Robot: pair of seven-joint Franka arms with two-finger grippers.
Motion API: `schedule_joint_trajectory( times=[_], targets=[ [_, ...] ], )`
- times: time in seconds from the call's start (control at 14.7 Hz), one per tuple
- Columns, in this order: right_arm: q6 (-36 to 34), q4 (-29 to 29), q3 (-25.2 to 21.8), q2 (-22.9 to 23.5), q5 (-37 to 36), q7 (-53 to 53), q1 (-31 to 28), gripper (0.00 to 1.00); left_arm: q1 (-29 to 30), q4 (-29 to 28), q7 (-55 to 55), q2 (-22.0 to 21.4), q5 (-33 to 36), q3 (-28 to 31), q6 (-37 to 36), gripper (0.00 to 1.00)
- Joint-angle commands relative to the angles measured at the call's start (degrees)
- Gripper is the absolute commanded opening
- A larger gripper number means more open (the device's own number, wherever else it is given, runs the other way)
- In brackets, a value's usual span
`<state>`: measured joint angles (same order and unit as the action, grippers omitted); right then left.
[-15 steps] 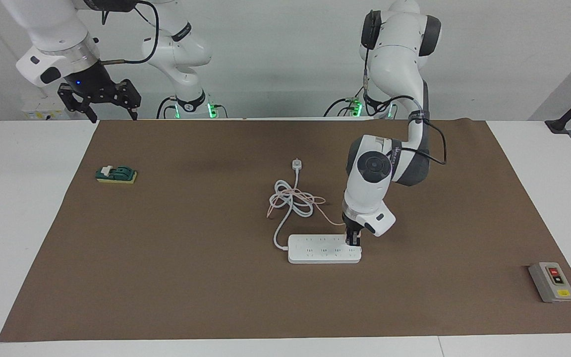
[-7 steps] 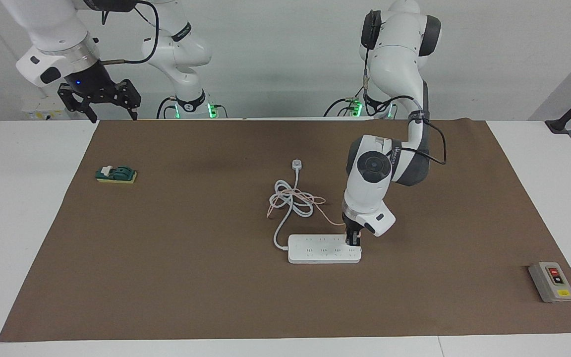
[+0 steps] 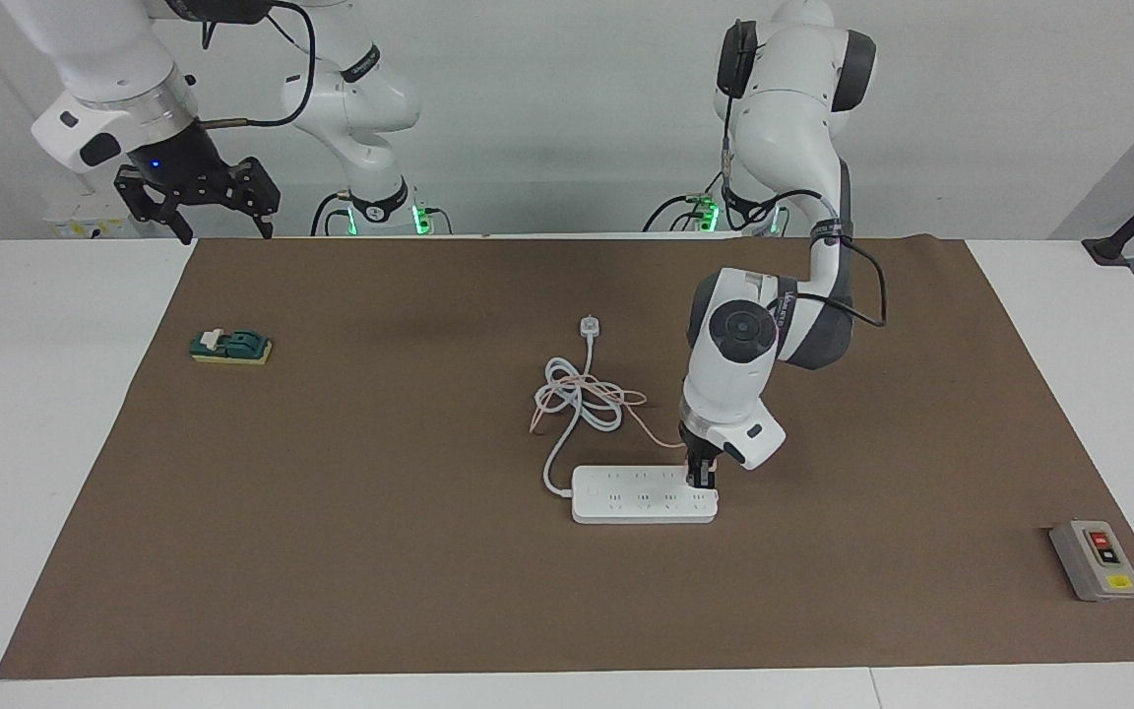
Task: Plug charger into power strip
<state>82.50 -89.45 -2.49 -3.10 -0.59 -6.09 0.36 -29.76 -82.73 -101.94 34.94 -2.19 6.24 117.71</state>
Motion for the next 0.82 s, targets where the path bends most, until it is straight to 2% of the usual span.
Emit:
schedule_joint_trajectory(
  times=[0.0,0.75],
  targets=[
    [1.17,-1.69,0.55,-1.30,-1.26,0.29,-0.71,1.00,-0.47,-1.91,0.16,4.26,0.52,0.27,4.99,0.00],
    [1.17,-1.86,0.55,-1.30,-1.26,0.82,-0.36,1.00,-0.47,-2.35,4.56,4.52,0.26,0.09,7.18,0.00]
  ],
)
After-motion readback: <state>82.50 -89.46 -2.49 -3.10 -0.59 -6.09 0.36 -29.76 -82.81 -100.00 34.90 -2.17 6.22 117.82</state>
